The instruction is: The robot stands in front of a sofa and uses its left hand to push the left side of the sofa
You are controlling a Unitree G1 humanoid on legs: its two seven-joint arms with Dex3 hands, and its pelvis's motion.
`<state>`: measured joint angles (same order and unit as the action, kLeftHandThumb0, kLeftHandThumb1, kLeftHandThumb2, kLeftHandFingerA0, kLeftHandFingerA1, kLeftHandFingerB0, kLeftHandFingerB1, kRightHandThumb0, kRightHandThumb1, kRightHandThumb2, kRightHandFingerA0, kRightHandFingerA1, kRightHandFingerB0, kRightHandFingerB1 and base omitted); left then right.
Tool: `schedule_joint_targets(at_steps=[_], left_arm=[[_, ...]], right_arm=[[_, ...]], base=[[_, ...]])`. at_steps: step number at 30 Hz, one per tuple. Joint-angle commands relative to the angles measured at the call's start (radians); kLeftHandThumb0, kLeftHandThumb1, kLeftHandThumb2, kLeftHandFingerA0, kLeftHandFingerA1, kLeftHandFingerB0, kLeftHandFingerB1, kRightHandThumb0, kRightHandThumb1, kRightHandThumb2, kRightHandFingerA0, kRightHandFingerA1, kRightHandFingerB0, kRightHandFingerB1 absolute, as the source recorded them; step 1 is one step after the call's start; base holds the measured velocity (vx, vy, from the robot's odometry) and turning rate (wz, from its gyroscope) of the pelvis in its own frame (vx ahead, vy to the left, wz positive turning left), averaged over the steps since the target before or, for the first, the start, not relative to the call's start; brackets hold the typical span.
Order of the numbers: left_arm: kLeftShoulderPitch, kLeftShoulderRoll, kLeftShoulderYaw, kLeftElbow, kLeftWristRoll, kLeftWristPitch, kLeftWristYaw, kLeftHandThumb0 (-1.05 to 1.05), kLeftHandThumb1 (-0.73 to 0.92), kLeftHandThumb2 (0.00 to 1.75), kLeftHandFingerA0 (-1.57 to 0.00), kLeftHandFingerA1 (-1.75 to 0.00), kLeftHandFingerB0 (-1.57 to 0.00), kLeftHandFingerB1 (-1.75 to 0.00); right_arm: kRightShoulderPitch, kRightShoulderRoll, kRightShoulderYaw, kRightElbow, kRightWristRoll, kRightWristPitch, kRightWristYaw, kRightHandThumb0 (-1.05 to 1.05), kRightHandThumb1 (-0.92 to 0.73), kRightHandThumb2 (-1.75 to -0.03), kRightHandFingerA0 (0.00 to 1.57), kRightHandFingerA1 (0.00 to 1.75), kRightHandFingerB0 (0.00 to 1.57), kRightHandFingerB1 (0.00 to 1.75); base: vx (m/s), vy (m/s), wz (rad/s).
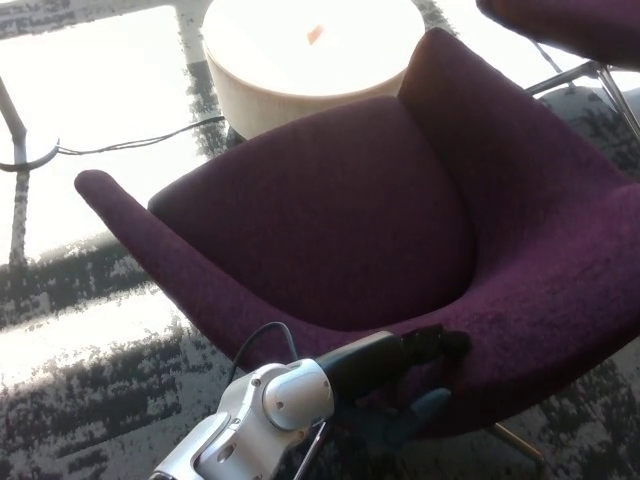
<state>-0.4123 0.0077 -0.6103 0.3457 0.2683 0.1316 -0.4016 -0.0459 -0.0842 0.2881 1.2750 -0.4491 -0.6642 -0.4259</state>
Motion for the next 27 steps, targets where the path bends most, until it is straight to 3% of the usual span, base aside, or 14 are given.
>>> schedule_joint_targets(at_steps=[1, 3, 7, 8, 17, 18, 20, 21, 26, 27], left_arm=[[0.006, -0.025, -0.029, 0.026, -0.006, -0.001, -0.061, -0.89, 0.83, 1.21, 0.0, -0.2, -0.12, -0.22], [0.008, -0.029, -0.036, 0.036, 0.001, -0.012, -0.052, -0.9, 0.84, 1.22, 0.0, -0.21, -0.19, -0.23], [0.006, -0.019, -0.031, 0.024, -0.003, -0.018, -0.059, -0.89, 0.86, 1.22, 0.0, -0.22, -0.12, -0.22], [-0.002, -0.021, -0.029, 0.035, -0.004, -0.032, -0.059, -0.88, 0.86, 1.21, -0.07, -0.2, -0.07, -0.22], [0.01, -0.013, -0.026, 0.035, -0.001, -0.048, -0.049, -0.89, 0.85, 1.2, -0.08, -0.23, -0.08, -0.24], [0.01, -0.012, -0.025, 0.029, -0.001, -0.035, -0.054, -0.89, 0.85, 1.2, -0.07, -0.21, -0.09, -0.23], [0.01, -0.011, -0.019, 0.018, -0.007, -0.016, -0.062, -0.92, 0.87, 1.21, -0.03, -0.2, -0.12, -0.22], [0.008, -0.011, -0.019, 0.024, -0.007, -0.022, -0.063, -0.93, 0.88, 1.22, -0.05, -0.19, -0.12, -0.21], [0.01, -0.007, -0.015, 0.03, -0.006, -0.055, -0.054, -0.89, 0.85, 1.2, -0.08, -0.22, -0.08, -0.25], [0.014, -0.005, -0.014, 0.02, -0.006, -0.044, -0.055, -0.9, 0.85, 1.2, -0.07, -0.22, -0.09, -0.24]], right_arm=[[-0.006, -0.018, -0.008, 0.001, 0.01, -0.018, 0.011, -0.57, -0.81, -0.65, 0.57, 0.45, 0.54, 0.41], [0.004, -0.014, -0.019, 0.004, 0.022, -0.028, 0.013, -0.58, -0.8, -0.64, 0.57, 0.44, 0.54, 0.42], [0.001, -0.01, -0.009, 0.005, 0.004, -0.027, -0.009, -0.57, -0.81, -0.64, 0.58, 0.46, 0.53, 0.42], [-0.001, -0.013, -0.006, 0.005, 0.001, -0.021, -0.009, -0.57, -0.82, -0.65, 0.57, 0.46, 0.52, 0.41], [0.001, -0.024, 0.034, -0.002, -0.031, 0.004, -0.041, -0.56, -0.85, -0.65, 0.56, 0.47, 0.52, 0.41], [-0.001, -0.023, 0.036, -0.001, -0.031, 0.004, -0.04, -0.5, -0.67, -1.08, 0.52, 0.65, 0.37, 0.55], [-0.006, -0.023, 0.038, -0.001, -0.032, 0.009, -0.039, -0.52, -0.69, -1.08, 0.52, 0.64, 0.37, 0.54], [-0.007, -0.022, 0.035, -0.001, -0.027, 0.007, -0.035, -0.57, -0.85, -0.65, 0.56, 0.47, 0.52, 0.41], [-0.015, -0.015, 0.027, 0.0, -0.017, 0.015, -0.024, -0.57, -0.84, -0.65, 0.55, 0.45, 0.53, 0.41], [-0.02, -0.032, 0.07, -0.002, -0.073, 0.009, -0.081, -0.54, -0.86, -0.66, 0.57, 0.48, 0.53, 0.42]], base=[[0.0, 0.0, 0.0], [0.0, 0.0, 0.0], [0.0, 0.0, 0.0], [0.0, 0.0, 0.0], [0.0, 0.0, 0.0], [0.0, 0.0, 0.0], [0.0, 0.0, 0.0], [0.0, 0.0, 0.0], [0.0, 0.0, 0.0], [0.0, 0.0, 0.0]])
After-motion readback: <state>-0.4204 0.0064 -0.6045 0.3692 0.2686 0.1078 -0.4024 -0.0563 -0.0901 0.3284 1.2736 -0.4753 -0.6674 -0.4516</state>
